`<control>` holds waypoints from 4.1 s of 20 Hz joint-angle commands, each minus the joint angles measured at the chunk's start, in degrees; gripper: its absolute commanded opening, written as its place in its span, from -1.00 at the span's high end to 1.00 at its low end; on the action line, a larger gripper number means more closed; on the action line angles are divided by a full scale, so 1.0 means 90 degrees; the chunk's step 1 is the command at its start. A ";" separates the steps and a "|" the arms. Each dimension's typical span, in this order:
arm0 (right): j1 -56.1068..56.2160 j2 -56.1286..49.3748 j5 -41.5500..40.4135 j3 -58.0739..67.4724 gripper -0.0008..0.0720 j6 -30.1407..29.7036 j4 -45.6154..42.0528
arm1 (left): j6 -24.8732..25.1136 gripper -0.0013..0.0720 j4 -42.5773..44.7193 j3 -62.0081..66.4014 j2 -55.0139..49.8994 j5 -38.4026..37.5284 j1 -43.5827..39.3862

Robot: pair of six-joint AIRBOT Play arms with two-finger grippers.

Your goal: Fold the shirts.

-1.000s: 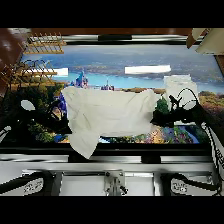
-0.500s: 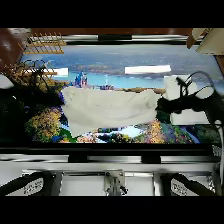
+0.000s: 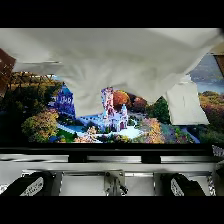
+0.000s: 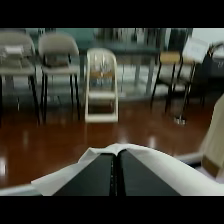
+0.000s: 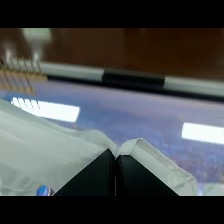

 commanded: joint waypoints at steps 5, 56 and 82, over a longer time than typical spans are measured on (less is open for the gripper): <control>0.0002 0.0947 -0.0095 0.0500 0.83 0.0663 -0.0097 | 0.0474 0.89 0.0294 -0.0726 0.1671 0.1161 0.0039; -0.1384 -0.3895 0.2237 -0.3653 -0.47 0.0959 -0.0226 | -0.0119 -0.65 0.0578 -0.4690 -0.4877 -0.3623 0.1122; -0.1377 -0.4410 0.1022 -0.4532 -0.54 0.1064 0.1586 | 0.0070 0.89 0.0219 -0.5277 -0.4816 -0.2560 0.0464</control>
